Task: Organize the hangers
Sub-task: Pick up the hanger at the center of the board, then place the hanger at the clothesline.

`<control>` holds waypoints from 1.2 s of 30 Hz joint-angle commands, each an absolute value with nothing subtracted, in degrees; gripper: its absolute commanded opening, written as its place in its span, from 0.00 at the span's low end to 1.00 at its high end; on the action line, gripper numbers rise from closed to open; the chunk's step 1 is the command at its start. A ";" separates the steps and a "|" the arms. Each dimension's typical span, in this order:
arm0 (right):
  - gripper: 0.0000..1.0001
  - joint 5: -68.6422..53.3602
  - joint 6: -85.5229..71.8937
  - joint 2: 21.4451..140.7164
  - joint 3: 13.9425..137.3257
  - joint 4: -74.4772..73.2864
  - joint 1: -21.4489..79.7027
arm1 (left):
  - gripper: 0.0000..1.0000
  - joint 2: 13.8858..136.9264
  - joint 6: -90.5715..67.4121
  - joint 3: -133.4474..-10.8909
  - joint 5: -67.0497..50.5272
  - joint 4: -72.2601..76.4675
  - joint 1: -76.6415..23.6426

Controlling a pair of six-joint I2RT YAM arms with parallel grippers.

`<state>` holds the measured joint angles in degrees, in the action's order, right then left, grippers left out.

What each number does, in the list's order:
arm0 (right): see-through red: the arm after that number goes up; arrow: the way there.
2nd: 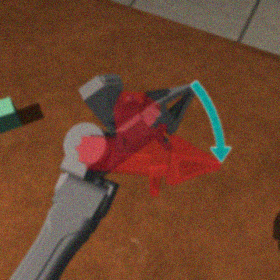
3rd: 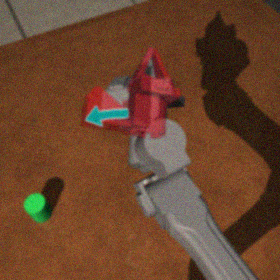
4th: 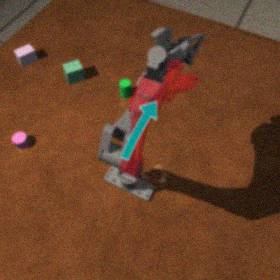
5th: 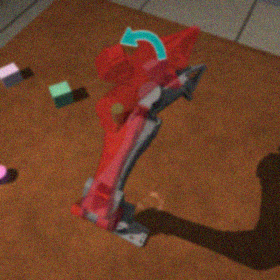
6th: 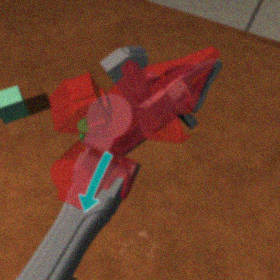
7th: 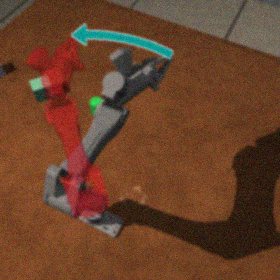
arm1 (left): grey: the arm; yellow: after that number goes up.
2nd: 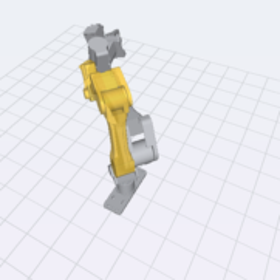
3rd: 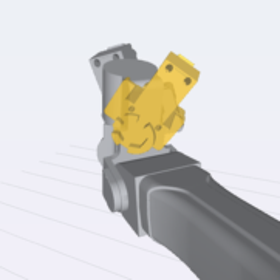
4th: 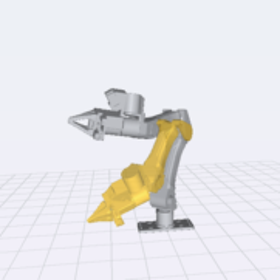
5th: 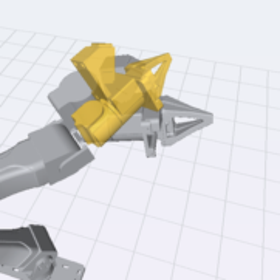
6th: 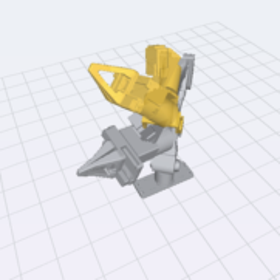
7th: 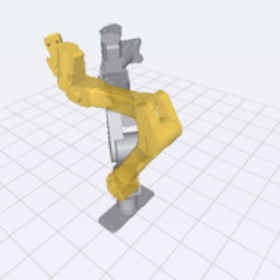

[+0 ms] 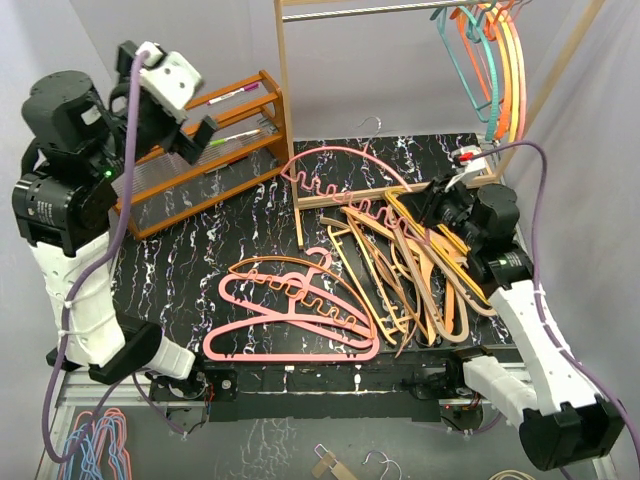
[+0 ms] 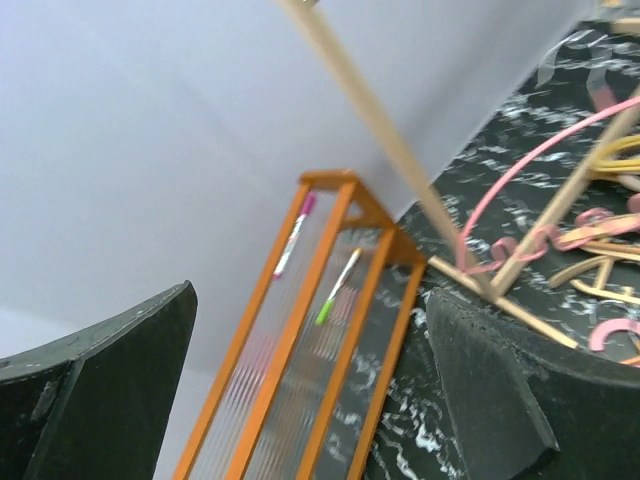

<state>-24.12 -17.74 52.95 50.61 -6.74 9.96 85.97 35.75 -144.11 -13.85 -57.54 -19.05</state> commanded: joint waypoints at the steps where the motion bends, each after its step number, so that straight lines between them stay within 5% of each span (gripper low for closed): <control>1: 0.08 -5.15 -4.87 46.72 60.43 -14.92 9.77 | 0.97 88.73 31.41 -144.68 -9.42 -59.76 -13.04; 15: 0.08 0.18 7.22 52.49 81.03 -16.39 12.48 | 0.97 82.78 38.05 -109.37 -11.96 -60.75 -12.58; 36: 0.08 1.42 10.75 69.47 95.75 -5.11 12.48 | 0.97 83.65 43.39 -82.81 -16.33 -46.91 -12.53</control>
